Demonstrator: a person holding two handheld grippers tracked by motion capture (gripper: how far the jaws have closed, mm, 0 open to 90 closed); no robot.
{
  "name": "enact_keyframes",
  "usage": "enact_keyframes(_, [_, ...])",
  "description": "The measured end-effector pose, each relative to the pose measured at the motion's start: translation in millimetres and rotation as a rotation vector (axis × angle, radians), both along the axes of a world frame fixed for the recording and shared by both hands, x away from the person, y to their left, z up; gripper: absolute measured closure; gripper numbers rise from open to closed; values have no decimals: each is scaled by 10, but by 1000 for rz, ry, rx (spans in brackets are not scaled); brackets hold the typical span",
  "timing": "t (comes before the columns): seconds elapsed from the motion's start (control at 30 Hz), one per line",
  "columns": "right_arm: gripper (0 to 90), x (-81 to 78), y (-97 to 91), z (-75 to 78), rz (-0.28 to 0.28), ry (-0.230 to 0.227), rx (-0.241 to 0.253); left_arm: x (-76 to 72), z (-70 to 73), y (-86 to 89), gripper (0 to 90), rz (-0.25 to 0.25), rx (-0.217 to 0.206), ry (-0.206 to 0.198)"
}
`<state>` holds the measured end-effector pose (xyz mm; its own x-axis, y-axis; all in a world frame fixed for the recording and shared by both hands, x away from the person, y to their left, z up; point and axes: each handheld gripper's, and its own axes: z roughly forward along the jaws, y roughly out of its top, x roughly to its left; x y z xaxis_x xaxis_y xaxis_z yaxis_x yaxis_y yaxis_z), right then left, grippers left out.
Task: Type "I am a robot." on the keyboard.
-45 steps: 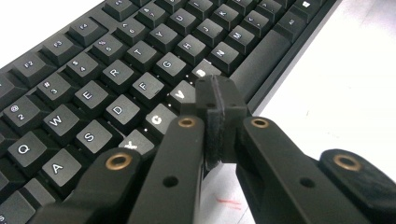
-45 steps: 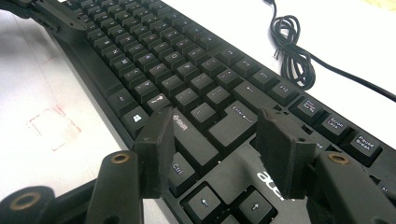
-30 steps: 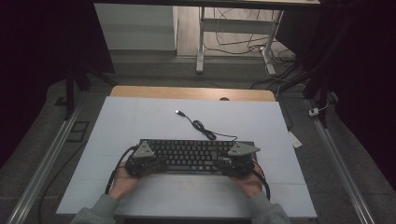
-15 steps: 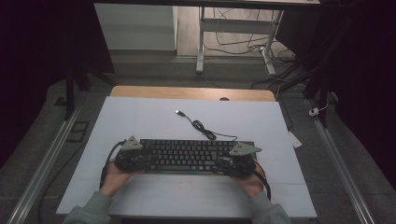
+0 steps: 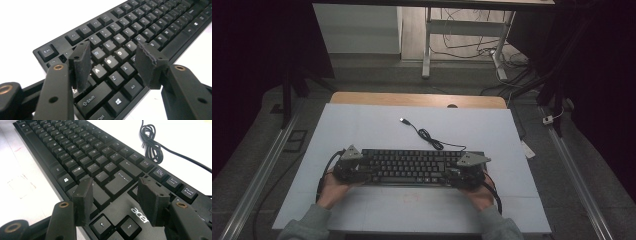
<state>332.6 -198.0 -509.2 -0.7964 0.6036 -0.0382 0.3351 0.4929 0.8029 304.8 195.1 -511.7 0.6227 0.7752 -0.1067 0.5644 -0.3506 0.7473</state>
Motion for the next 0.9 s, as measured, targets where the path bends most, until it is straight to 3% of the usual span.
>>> enact_keyframes(0.2, [466, -18, 0, 13, 1, 1, -3, -7, -1, 32, 514, 22, 12, -12])
enact_keyframes(0.27, [466, -16, 9, 4, 3, 0, -8, -11, 4, 48, 581, 20, 8, -16])
enact_keyframes(0.3, [466, -11, 13, 2, 8, -1, -13, -14, 6, 55, 661, 16, 8, -19])
enact_keyframes(0.33, [466, -11, 13, 2, 8, -1, -13, -17, 8, 58, 661, 13, 7, -19])
enact_keyframes(0.43, [465, -22, 21, 0, 12, 2, -12, -22, 10, 55, 800, 7, 8, -16])
enact_keyframes(0.53, [465, -24, 18, 2, 10, 1, -10, -16, 3, 44, 876, 1, 18, -10])
enact_keyframes(0.9, [465, -18, 32, -10, 10, 4, -24, 29, -84, -16, 885, 11, 54, 19])
